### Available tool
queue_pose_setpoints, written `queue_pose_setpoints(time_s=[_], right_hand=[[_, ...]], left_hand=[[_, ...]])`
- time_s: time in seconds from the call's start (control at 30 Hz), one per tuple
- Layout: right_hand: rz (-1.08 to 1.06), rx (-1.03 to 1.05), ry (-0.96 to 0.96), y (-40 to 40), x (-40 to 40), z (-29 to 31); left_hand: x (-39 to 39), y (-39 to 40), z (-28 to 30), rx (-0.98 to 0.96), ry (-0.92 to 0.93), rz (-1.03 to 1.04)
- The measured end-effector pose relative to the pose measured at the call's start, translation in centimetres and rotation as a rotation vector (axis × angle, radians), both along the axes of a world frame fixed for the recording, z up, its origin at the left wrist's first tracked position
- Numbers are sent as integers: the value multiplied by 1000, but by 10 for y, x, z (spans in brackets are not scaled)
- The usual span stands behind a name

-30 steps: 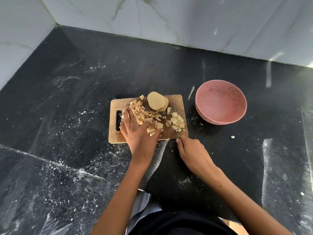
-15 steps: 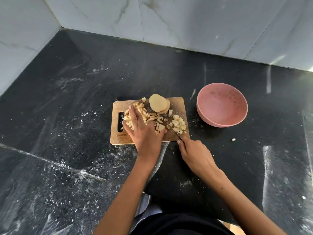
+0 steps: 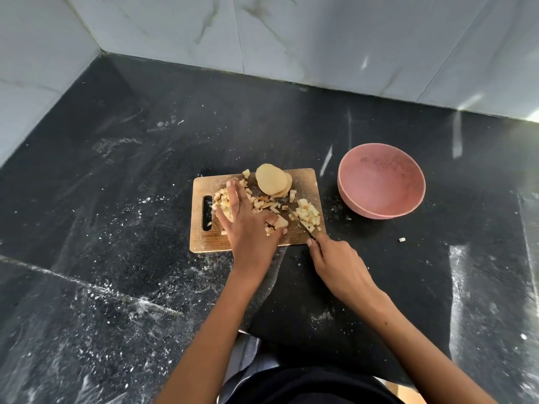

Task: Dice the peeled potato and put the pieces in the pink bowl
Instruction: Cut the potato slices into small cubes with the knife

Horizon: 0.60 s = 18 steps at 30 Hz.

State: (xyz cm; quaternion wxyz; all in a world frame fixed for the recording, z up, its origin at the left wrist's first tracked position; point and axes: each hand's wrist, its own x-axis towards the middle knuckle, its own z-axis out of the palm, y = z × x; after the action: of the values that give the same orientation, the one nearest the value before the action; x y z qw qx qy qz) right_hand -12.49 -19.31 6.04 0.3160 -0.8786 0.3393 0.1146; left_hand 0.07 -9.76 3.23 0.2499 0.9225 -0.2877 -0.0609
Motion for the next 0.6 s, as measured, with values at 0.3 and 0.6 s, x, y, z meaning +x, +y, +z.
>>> queue_pose_setpoints(time_s=[0.3, 0.6], right_hand=[[60, -16, 26, 4, 15, 1], [165, -55, 201, 6, 35, -1]], left_hand=[[5, -3, 5, 99, 143, 74], [-2, -4, 4, 113, 134, 123]])
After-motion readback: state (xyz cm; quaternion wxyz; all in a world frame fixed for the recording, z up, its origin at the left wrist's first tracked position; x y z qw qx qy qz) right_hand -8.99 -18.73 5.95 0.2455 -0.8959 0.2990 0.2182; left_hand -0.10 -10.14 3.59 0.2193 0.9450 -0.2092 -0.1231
